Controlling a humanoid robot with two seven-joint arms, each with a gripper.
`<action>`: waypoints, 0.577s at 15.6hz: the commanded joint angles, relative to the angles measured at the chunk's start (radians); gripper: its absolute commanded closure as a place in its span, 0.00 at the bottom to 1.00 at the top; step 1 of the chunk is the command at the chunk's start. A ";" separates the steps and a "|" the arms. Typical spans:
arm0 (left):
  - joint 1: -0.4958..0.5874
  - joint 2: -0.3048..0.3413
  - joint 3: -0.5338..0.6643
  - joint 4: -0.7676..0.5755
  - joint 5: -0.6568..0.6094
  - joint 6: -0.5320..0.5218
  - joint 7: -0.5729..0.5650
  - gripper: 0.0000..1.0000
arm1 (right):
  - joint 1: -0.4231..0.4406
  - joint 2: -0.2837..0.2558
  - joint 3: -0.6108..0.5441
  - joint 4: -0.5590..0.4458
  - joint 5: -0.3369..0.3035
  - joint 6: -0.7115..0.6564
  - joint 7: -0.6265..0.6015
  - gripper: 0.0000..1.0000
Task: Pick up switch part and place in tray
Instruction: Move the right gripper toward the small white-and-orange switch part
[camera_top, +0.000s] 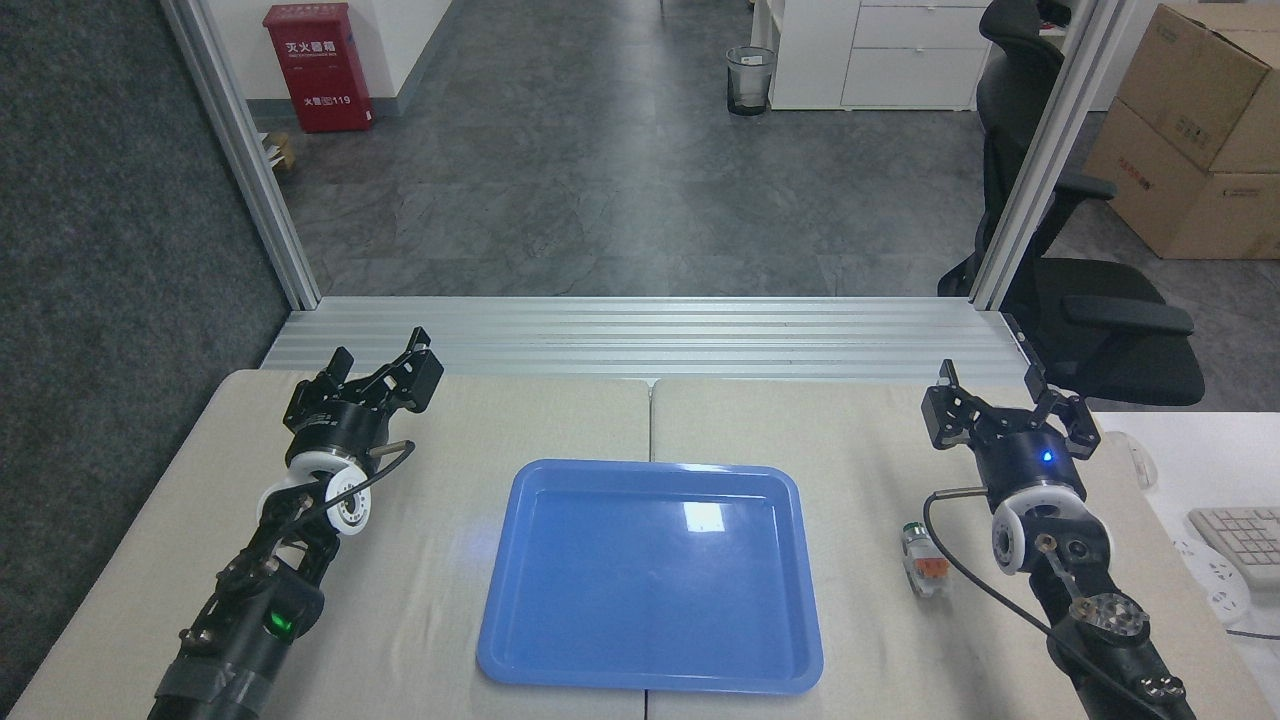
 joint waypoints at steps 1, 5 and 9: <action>-0.002 0.000 0.000 0.001 -0.001 0.000 0.002 0.00 | 0.004 -0.020 -0.019 0.019 -0.005 -0.001 0.001 0.06; 0.000 0.000 0.000 0.001 0.001 0.000 0.001 0.00 | -0.003 -0.040 -0.021 0.025 0.000 -0.030 -0.003 0.01; 0.000 0.000 0.000 0.001 0.001 0.000 0.001 0.00 | 0.004 -0.059 -0.036 0.026 -0.002 -0.065 -0.056 0.02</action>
